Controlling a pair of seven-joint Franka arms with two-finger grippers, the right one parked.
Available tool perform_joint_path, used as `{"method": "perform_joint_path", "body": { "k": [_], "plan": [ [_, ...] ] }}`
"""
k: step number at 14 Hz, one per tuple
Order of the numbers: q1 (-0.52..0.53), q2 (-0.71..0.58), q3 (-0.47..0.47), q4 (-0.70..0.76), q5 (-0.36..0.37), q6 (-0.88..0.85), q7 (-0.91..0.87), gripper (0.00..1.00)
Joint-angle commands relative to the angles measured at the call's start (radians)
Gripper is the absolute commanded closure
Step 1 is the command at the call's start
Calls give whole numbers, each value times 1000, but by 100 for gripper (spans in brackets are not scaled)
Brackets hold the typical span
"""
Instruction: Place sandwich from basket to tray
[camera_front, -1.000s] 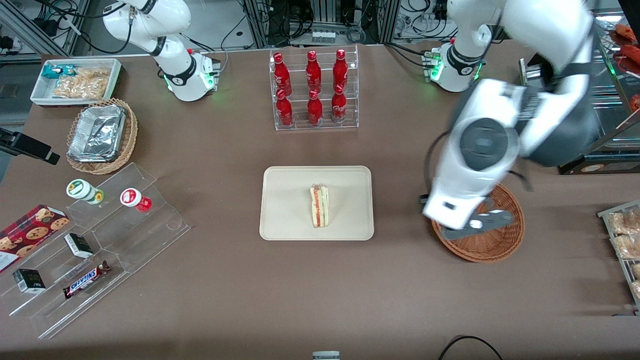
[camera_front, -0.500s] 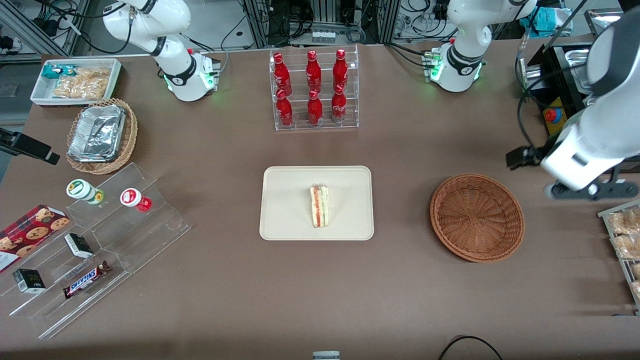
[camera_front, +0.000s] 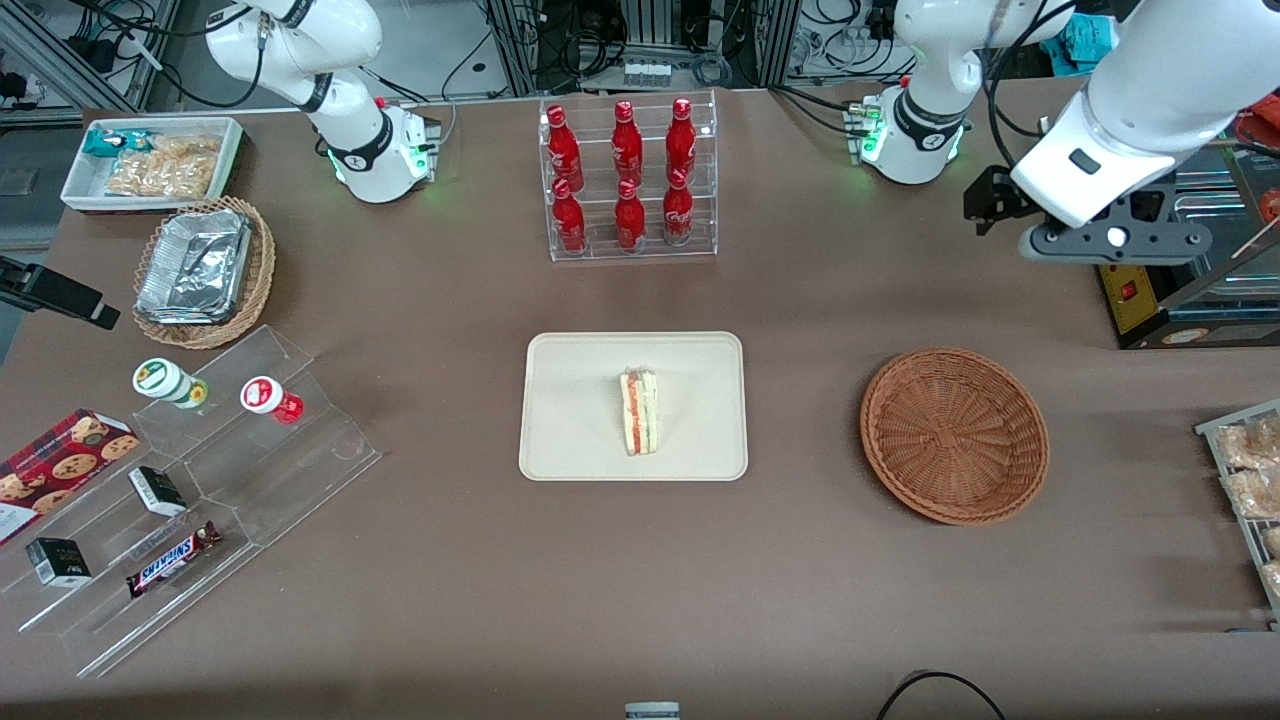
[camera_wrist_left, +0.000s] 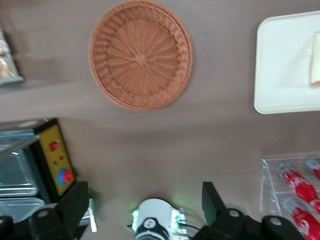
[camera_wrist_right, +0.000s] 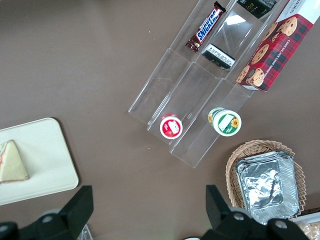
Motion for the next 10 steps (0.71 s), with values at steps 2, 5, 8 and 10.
{"method": "perform_joint_path", "body": {
  "k": [2, 5, 8, 10],
  "plan": [
    [-18, -35, 48, -34, -20, 33, 8, 0],
    [40, -26, -24, -22, -10, 33, -15, 0],
    [82, -26, -73, -22, -14, 32, -70, 0],
    [90, -27, -68, -23, -19, 27, -70, 0]
  ]
}}
